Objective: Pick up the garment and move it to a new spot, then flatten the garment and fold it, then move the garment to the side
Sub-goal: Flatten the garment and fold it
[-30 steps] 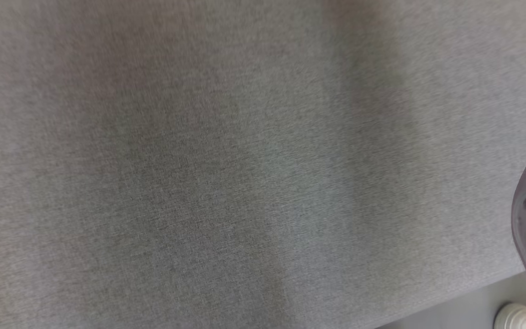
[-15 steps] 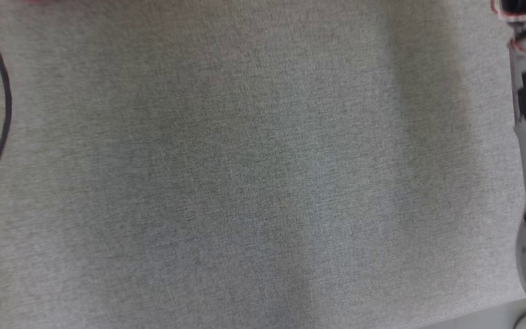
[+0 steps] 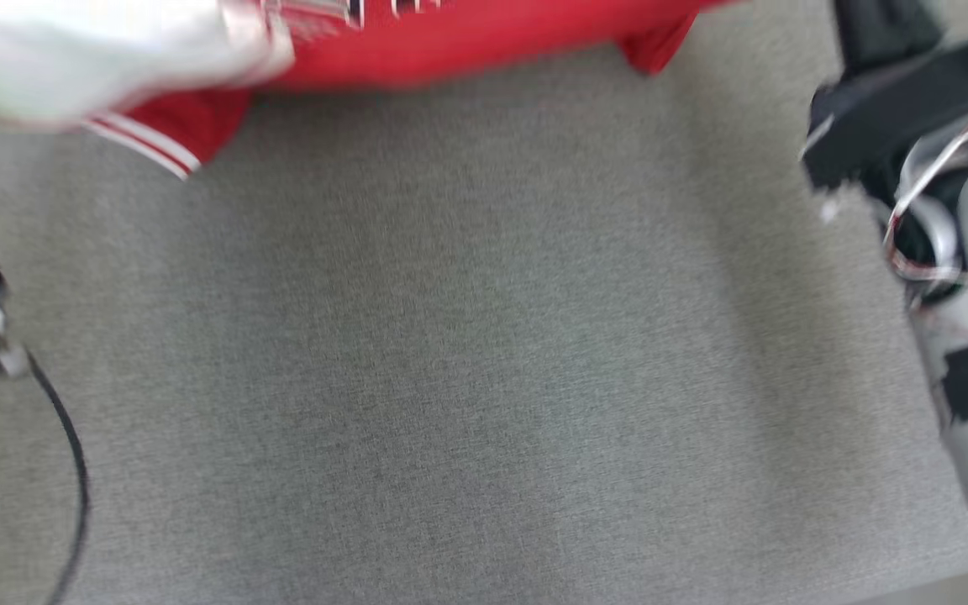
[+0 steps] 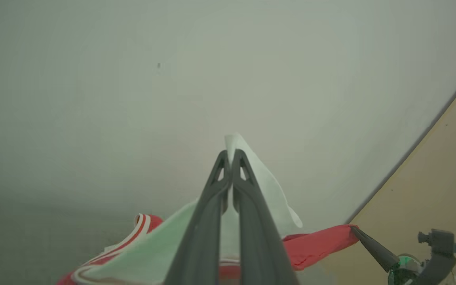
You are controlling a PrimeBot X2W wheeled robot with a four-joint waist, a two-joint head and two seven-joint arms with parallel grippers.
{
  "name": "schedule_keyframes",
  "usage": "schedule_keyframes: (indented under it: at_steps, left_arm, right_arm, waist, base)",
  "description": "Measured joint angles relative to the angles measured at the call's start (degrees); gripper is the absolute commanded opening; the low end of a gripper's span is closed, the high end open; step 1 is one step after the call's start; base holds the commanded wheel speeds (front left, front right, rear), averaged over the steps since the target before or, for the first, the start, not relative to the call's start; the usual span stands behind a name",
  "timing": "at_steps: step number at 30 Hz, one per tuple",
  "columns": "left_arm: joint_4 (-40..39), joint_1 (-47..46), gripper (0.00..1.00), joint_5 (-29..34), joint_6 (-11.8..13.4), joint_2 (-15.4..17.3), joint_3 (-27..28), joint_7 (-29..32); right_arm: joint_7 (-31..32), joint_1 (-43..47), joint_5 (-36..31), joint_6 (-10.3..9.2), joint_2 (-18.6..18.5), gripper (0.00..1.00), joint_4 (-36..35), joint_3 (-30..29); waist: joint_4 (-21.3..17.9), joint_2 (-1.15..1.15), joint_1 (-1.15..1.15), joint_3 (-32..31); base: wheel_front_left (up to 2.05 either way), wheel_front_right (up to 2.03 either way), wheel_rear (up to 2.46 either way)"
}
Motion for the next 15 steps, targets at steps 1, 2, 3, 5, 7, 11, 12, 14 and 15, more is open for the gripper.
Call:
schedule_keyframes:
  at_steps: [1,2,3,5,7,11,12,14,15]
  left_arm:
    - [-0.44,2.3,0.0,-0.94,0.25,0.09,-0.03,0.41]
    - [-0.87,4.69,0.0,-1.81,0.49,-0.18,0.05,0.38]
    - [-0.98,7.39,0.0,-2.09,0.76,-0.23,-0.27,0.57]
    - [-0.93,13.33,0.0,-2.98,1.02,-1.04,-1.0,0.54]
    - [-0.79,19.06,0.0,-3.44,1.0,-1.94,-1.7,-0.08]
    - [-0.15,29.47,0.0,-6.16,0.2,-4.9,-3.77,-1.13]
    - [-0.05,31.71,0.0,-6.9,-0.18,-5.53,-4.39,-1.15]
    - [0.2,35.75,0.0,-8.75,-0.49,-6.68,-5.2,-1.45]
    - [0.35,37.51,0.0,-9.32,-0.81,-7.1,-5.7,-1.46]
  right_arm:
    - [0.96,1.36,0.48,0.0,0.03,0.0,-0.44,0.03]
    - [2.11,2.78,0.76,0.0,0.1,0.0,-0.73,0.26]
    - [3.46,4.48,1.2,0.0,0.21,0.0,-0.73,0.71]
    - [5.68,8.19,1.77,0.0,0.92,0.0,0.02,0.83]
    - [7.67,11.35,1.91,0.0,1.56,0.0,0.6,0.33]
    - [12.5,18.27,2.24,0.0,2.66,0.0,1.16,-1.37]
    - [13.33,19.87,2.25,0.0,2.98,0.0,1.18,-1.96]
    - [14.67,22.7,2.24,0.0,3.22,0.0,0.75,-2.83]
    - [15.06,24.05,2.24,0.0,3.38,0.0,0.54,-3.54]
  waist:
    - [0.01,0.0,0.0,-0.83]
    - [0.0,0.0,0.0,-1.65]
    - [-0.01,-0.01,0.0,-2.52]
    - [-0.06,0.0,0.0,-4.33]
    - [-0.12,0.0,0.0,-6.21]
    - [-0.2,-0.01,-0.01,-10.37]
    - [-0.21,-0.01,-0.01,-11.42]
    - [-0.22,-0.01,0.0,-13.54]
    - [-0.21,-0.01,-0.01,-14.57]
  base:
    - [0.0,0.0,0.0]
    - [0.0,0.0,0.0]
    - [0.0,0.0,0.0]
    - [0.0,0.0,0.0]
    - [0.0,0.0,0.0]
    - [0.0,0.0,0.0]
    - [0.0,0.0,0.0]
    - [0.0,0.0,0.0]
    - [0.0,0.0,0.0]
